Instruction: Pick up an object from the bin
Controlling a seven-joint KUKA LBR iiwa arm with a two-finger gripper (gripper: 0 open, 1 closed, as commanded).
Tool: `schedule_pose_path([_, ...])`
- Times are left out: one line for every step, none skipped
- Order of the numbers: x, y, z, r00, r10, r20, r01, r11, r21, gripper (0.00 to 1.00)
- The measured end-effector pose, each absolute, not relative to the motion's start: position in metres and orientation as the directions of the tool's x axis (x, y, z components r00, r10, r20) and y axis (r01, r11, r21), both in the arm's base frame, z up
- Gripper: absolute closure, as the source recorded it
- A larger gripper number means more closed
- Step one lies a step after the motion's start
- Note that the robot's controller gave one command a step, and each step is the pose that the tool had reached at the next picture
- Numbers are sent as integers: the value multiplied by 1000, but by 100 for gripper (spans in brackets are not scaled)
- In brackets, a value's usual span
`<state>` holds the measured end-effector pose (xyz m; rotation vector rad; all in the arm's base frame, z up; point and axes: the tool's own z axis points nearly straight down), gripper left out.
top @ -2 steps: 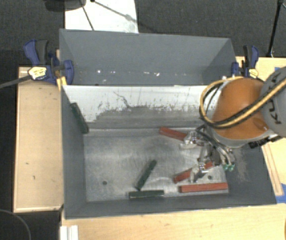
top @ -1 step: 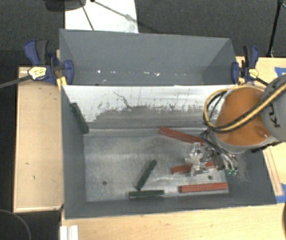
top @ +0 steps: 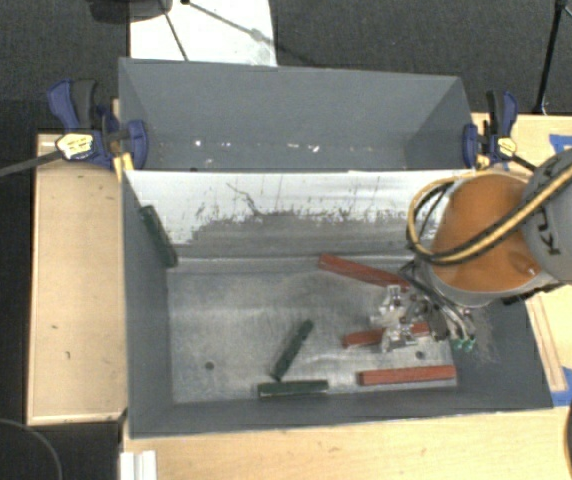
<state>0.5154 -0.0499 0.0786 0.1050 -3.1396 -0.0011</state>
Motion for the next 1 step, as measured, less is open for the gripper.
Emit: schedule_pose_path([517,-50,234,-999,-37,-4,-37,999,0,100])
